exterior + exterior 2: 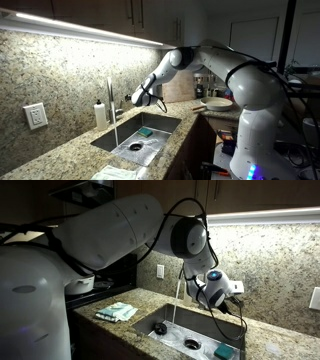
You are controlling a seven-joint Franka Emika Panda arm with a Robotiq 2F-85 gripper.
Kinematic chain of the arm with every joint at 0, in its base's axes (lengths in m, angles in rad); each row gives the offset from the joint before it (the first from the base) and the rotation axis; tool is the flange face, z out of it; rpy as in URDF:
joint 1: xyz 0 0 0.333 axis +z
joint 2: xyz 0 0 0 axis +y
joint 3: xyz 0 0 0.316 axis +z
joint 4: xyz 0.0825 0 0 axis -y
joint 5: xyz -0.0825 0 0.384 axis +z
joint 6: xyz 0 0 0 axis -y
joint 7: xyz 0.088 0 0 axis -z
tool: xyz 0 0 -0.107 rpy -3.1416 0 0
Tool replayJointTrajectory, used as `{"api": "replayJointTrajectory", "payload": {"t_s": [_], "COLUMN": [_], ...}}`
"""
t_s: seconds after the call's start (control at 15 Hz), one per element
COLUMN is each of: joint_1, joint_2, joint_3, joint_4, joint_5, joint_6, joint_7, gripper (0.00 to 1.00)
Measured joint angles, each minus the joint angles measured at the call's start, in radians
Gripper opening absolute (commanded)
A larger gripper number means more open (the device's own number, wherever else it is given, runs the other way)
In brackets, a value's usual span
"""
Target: Turn off of the water to the faucet
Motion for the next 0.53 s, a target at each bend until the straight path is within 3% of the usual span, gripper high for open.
{"api": "replayJointTrajectory", "payload": {"t_s": [0.53], "joint_1": [0.002], "joint_2": [0.047], "joint_3": [0.034], "joint_4": [0.051], "joint_5": [-0.002], "joint_6": [-0.003], "joint_7": [0.0], "gripper": [1.0]}}
